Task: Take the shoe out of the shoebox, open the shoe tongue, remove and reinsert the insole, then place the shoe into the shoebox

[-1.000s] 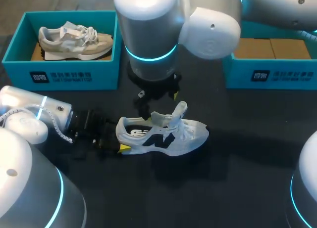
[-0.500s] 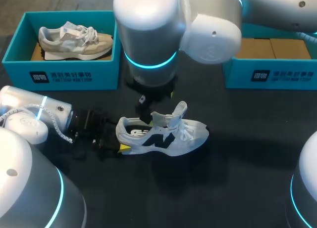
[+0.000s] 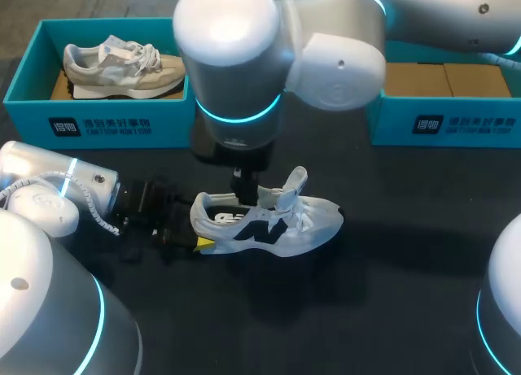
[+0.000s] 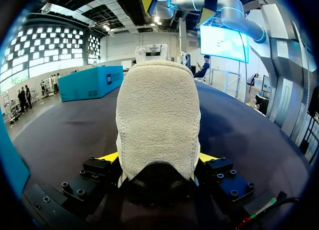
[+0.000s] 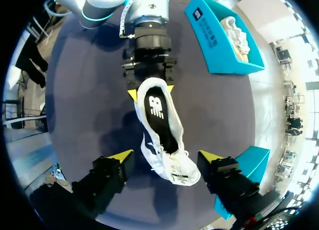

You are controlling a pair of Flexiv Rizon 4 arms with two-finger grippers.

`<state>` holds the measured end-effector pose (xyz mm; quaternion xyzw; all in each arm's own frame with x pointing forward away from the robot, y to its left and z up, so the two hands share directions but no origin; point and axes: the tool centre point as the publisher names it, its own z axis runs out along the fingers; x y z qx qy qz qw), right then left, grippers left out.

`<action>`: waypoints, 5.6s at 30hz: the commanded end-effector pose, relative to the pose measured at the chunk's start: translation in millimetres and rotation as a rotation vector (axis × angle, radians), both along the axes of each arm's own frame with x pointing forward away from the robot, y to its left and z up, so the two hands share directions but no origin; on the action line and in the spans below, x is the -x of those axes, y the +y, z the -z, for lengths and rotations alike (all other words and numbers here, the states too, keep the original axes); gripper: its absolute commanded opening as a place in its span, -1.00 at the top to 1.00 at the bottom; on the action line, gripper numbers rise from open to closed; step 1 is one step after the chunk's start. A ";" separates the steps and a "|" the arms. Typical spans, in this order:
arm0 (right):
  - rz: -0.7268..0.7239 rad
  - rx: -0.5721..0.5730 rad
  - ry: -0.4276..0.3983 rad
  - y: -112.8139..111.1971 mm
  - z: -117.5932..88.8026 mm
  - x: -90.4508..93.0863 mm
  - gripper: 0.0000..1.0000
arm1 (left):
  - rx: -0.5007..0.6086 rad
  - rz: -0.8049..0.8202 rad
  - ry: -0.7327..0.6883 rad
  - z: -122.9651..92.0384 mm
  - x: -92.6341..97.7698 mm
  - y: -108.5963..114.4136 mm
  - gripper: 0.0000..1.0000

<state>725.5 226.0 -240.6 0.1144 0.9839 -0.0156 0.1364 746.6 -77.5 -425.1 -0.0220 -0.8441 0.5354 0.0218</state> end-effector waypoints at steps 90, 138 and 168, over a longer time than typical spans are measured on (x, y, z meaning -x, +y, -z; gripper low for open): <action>-0.058 -0.060 0.266 16.2 140.8 -46.6 0.58 | -0.002 0.001 0.001 2.7 -0.7 -1.2 1.00; -0.061 -0.117 0.527 23.5 202.5 -32.4 0.81 | -0.002 0.001 0.001 2.7 -0.7 -1.2 1.00; -0.079 -0.183 0.509 -3.4 151.1 -19.9 1.00 | -0.002 0.001 0.001 2.7 -0.7 -1.2 1.00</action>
